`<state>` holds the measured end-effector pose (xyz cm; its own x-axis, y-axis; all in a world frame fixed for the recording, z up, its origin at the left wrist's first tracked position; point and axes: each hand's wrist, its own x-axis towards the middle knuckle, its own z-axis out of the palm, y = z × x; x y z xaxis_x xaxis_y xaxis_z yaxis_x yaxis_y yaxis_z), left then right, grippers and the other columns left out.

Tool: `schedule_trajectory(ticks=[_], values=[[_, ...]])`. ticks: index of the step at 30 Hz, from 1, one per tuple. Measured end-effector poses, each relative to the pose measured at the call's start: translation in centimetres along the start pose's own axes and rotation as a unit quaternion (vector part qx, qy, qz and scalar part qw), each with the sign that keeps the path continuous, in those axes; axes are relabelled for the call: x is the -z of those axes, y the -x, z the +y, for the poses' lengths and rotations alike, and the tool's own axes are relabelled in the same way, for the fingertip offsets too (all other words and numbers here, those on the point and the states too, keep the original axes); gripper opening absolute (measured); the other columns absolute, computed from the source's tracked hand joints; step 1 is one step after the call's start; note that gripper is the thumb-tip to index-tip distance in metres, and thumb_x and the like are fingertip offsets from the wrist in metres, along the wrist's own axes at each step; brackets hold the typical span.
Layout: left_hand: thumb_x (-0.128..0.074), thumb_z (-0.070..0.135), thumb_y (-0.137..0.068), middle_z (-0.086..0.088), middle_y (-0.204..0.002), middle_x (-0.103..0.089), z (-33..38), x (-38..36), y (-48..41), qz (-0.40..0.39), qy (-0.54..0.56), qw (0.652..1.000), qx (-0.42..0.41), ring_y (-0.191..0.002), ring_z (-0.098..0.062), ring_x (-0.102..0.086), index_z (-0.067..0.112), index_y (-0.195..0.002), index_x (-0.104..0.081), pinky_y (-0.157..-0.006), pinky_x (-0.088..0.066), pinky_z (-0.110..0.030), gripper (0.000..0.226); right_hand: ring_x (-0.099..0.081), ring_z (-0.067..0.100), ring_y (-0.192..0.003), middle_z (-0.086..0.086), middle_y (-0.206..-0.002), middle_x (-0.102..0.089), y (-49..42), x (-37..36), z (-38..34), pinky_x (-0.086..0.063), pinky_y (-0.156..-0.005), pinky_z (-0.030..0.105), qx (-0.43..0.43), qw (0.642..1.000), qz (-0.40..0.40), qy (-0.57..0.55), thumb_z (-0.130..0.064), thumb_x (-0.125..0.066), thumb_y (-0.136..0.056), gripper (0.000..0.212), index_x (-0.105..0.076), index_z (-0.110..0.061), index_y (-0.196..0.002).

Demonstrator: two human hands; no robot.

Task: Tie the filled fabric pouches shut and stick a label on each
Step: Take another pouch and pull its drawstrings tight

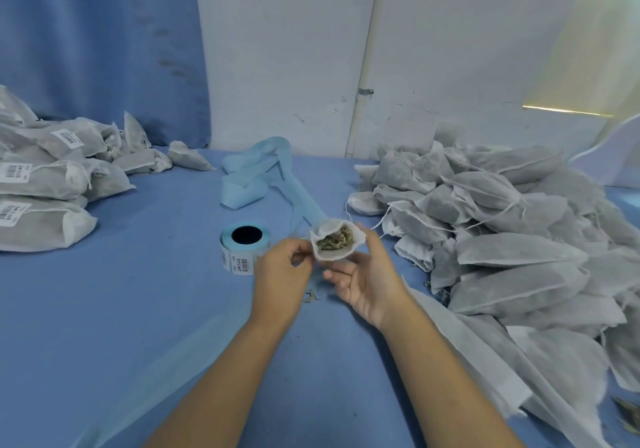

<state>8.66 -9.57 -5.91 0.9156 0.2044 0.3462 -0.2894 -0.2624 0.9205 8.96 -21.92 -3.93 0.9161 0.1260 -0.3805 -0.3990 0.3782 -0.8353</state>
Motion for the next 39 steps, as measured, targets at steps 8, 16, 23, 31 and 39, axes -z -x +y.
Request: schedule_trajectory(ticks=[8,16,23,31,39], values=[[-0.048,0.006,-0.087,0.002,-0.073,-0.056,-0.6,0.6,0.5,0.125,-0.095,0.988,0.001,-0.068,-0.016,-0.05,0.011,-0.071,-0.056,-0.061,-0.036,-0.029,0.018,-0.055,0.014,-0.062,0.008,-0.077,-0.055,-0.2,-0.2,0.1,-0.051,-0.049,0.018,0.072,0.997,0.016,-0.014,-0.022,-0.051,-0.091,0.02,-0.06,-0.006,-0.097],[-0.046,-0.009,-0.081,0.008,-0.108,-0.059,-0.1,0.5,1.3,-0.012,-0.06,0.988,-0.143,-0.09,-0.009,-0.056,0.015,-0.113,-0.061,-0.08,-0.041,-0.01,0.042,-0.057,0.011,-0.064,0.005,-0.079,-0.059,-0.2,0.1,0.4,-0.051,-0.051,0.018,0.076,0.997,0.03,-0.008,-0.022,-0.051,-0.091,0.017,-0.063,-0.01,-0.094],[-0.056,0.01,-0.094,0.011,-0.102,-0.06,-0.4,0.0,1.3,0.014,-0.108,0.985,-0.137,-0.091,-0.007,-0.057,0.014,-0.112,-0.063,-0.079,-0.043,-0.018,0.019,-0.067,0.017,-0.06,0.01,-0.081,-0.071,0.1,0.4,0.0,-0.051,-0.047,0.02,0.083,0.984,0.011,-0.155,-0.034,-0.047,-0.094,0.032,-0.057,-0.006,-0.105],[-0.065,0.023,-0.088,0.017,-0.058,-0.049,-0.5,0.3,0.9,0.056,-0.095,0.99,-0.085,-0.06,0.01,-0.047,0.034,-0.071,-0.047,-0.055,-0.035,-0.009,0.027,-0.062,0.013,-0.053,0.005,-0.068,-0.061,0.0,-0.5,0.6,-0.051,-0.048,0.02,0.08,0.996,0.024,-0.031,-0.013,-0.053,-0.093,0.017,-0.058,-0.007,-0.077],[-0.06,0.026,-0.092,0.013,-0.058,-0.051,-0.7,0.0,0.7,0.055,-0.007,0.998,-0.027,-0.054,-0.001,-0.047,0.027,-0.082,-0.059,-0.053,-0.038,-0.014,0.01,-0.068,0.014,-0.07,0.008,-0.081,-0.072,0.0,-1.4,1.3,-0.055,-0.064,0.024,0.075,0.988,-0.038,0.131,-0.037,-0.035,-0.1,0.047,-0.07,-0.007,-0.091]])
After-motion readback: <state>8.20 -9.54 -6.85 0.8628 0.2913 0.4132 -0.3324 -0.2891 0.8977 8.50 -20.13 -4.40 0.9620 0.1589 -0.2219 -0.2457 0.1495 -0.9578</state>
